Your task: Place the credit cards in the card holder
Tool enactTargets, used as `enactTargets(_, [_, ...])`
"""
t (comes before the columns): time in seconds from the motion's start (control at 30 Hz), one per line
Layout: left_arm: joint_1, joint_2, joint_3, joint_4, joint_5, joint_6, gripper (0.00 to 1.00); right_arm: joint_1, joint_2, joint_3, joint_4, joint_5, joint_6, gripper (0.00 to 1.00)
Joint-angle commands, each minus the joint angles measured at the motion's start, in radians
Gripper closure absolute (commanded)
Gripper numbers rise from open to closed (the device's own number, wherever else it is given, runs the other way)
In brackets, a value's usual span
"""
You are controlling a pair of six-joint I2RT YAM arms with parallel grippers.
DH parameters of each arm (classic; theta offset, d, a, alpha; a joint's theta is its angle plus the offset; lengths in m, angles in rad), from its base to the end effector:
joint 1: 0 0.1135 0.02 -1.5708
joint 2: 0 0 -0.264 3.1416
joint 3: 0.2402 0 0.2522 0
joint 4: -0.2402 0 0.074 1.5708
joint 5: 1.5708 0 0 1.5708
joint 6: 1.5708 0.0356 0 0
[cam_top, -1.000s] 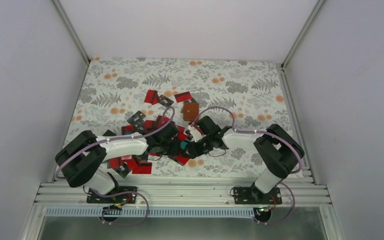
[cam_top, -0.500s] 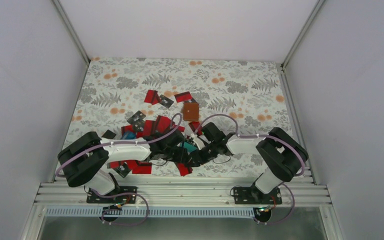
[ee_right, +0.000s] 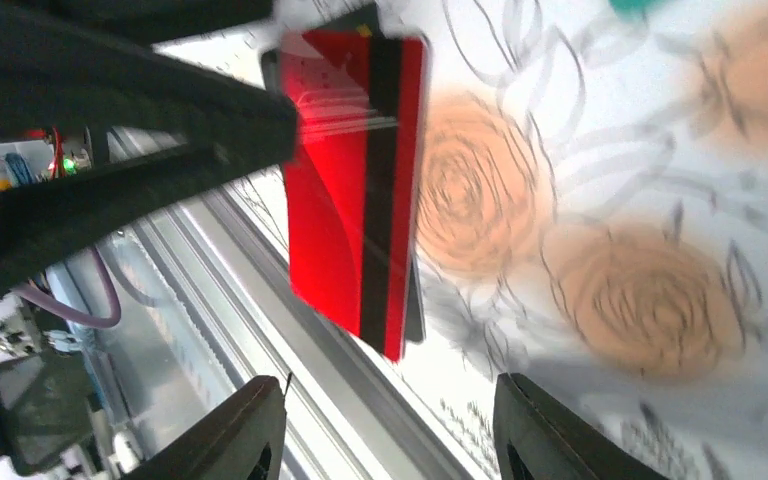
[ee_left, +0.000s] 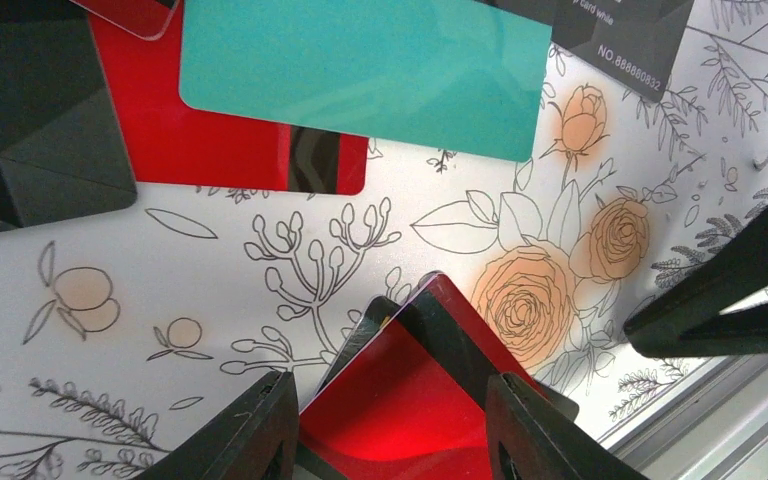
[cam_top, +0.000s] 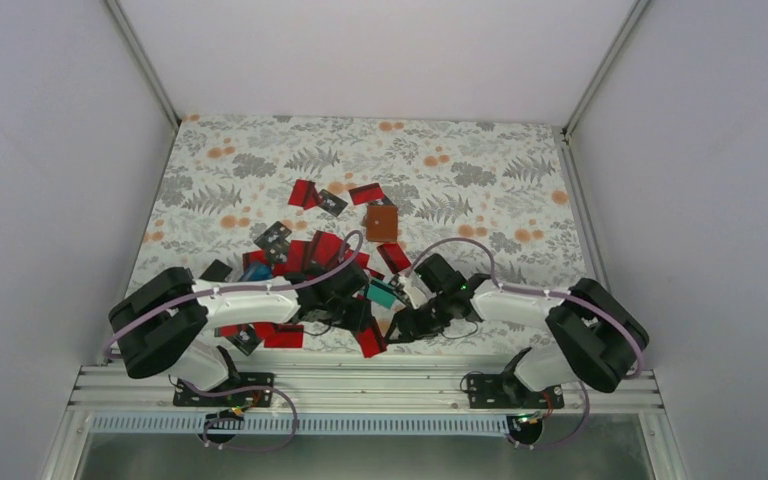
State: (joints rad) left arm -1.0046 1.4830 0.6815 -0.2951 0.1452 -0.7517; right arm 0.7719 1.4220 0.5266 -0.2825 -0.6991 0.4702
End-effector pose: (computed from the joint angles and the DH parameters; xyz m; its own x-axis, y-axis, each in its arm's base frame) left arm 0.1352 -0.2224 0.1451 -0.9431 0.2241 -0.2457 0.3100 0.8597 -0.4059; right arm 0.1414 0.1696 0.1274 -0.9120 -0.4038 -0.0720 -0.3334 0.6277 0.7034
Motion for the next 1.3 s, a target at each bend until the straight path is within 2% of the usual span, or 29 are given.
enactTargets(0.0, [-0.006,-0.032,0.039,-0.053,-0.041,0.019,0.52,0.02,-0.046,-0.065,-0.065,-0.039,0.179,0.47])
enactTargets(0.17, [-0.005,-0.029,0.024,-0.01,-0.055,0.056,0.53,0.066,-0.144,-0.121,-0.024,-0.01,0.371,0.47])
enactTargets(0.37, [-0.005,-0.008,-0.01,0.05,-0.033,0.092,0.53,0.085,-0.228,-0.209,0.103,0.063,0.645,0.49])
enactTargets(0.77, [-0.002,0.044,-0.033,0.104,0.055,0.156,0.54,0.236,-0.172,-0.221,0.329,0.343,1.045,0.49])
enactTargets(0.97, [-0.003,0.042,-0.066,0.124,0.099,0.153,0.54,0.318,-0.103,-0.214,0.429,0.438,1.148,0.5])
enactTargets(1.27, [-0.004,-0.006,-0.124,0.139,0.14,0.127,0.55,0.345,-0.054,-0.18,0.473,0.512,1.198,0.56])
